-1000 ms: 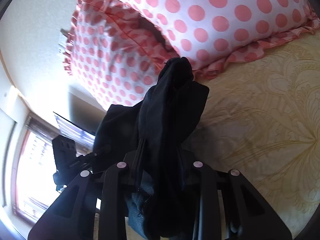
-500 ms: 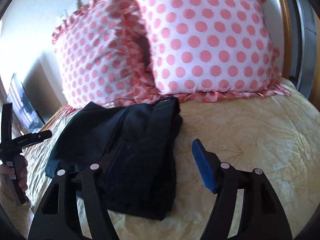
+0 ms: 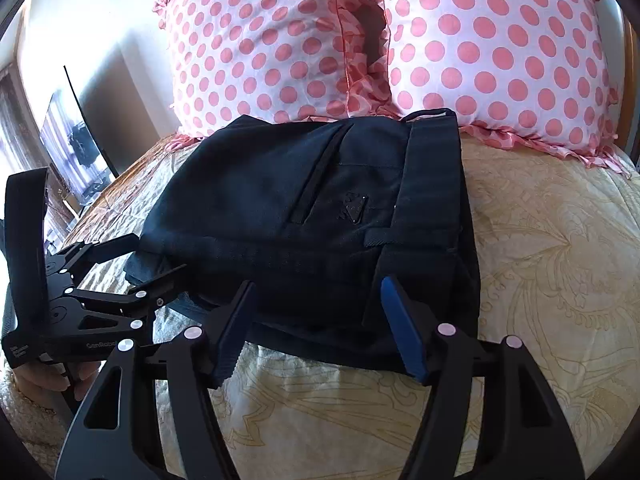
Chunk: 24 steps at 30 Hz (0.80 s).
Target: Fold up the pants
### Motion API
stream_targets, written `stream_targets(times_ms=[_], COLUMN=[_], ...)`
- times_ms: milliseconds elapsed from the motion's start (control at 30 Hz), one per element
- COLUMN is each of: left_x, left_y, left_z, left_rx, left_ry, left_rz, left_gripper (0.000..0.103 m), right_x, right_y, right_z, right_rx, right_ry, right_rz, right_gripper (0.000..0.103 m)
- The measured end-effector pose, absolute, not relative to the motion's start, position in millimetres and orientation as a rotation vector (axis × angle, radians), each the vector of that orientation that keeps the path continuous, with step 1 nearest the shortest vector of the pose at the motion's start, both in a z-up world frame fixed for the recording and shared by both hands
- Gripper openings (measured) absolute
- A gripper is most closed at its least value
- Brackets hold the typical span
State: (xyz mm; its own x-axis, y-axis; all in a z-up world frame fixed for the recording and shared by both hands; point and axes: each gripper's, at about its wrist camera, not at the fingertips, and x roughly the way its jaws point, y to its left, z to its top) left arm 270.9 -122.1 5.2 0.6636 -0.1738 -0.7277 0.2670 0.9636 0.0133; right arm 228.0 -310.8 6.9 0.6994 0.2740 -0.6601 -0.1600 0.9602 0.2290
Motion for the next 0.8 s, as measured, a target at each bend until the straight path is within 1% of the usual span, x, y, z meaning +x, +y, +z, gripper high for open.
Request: stream_targets(times_ms=[33, 67, 100, 133, 200, 300, 467, 667, 800], left_x=[268.2, 264.3, 257.5, 251.6, 236.0, 213.3, 181.6, 158.9, 149.7], left_y=[-120.6, -118.3, -114.4, -110.7, -106.2, -100.5, -90.3, -91.2, -85.2], left_z=[7.0, 9.0, 11.7, 13.8, 16.1, 16.1, 11.0, 0.0, -3.4], left_rx=[0.12, 0.107, 0.086, 0.077, 0.097, 0.136, 0.125, 0.17, 0.125], left_ry=[0.802, 0.795, 0.78, 0.77, 0.738, 0.688, 0.651, 0.652, 0.653], left_rz=[-0.247, -0.244, -0.242, -0.237, -0.196, -0.139, -0.142, -0.138, -0.16], left_gripper=[0.101, 0.101, 0.101, 0.101, 0.101, 0.101, 0.101, 0.101, 0.101], right_x=[223.1, 217.4, 206.8, 198.0, 175.5, 151.0, 127.0, 111.4, 104.3], right_y=[-312.1, -313.0, -314.0, -314.4, -313.3, -305.4, -300.9, -297.6, -291.0], right_z=[8.6, 9.6, 12.3, 14.4, 17.4, 13.7, 0.1, -11.9, -16.2], right_rx=[0.175, 0.185, 0.194, 0.196, 0.177, 0.148, 0.153, 0.137, 0.114], right_ry=[0.746, 0.733, 0.705, 0.672, 0.604, 0.551, 0.537, 0.534, 0.528], right_rz=[0.23, 0.215, 0.195, 0.179, 0.131, 0.056, -0.028, -0.079, -0.089], right_gripper=[0.069, 0.075, 0.093, 0.101, 0.102, 0.102, 0.102, 0.102, 0.102])
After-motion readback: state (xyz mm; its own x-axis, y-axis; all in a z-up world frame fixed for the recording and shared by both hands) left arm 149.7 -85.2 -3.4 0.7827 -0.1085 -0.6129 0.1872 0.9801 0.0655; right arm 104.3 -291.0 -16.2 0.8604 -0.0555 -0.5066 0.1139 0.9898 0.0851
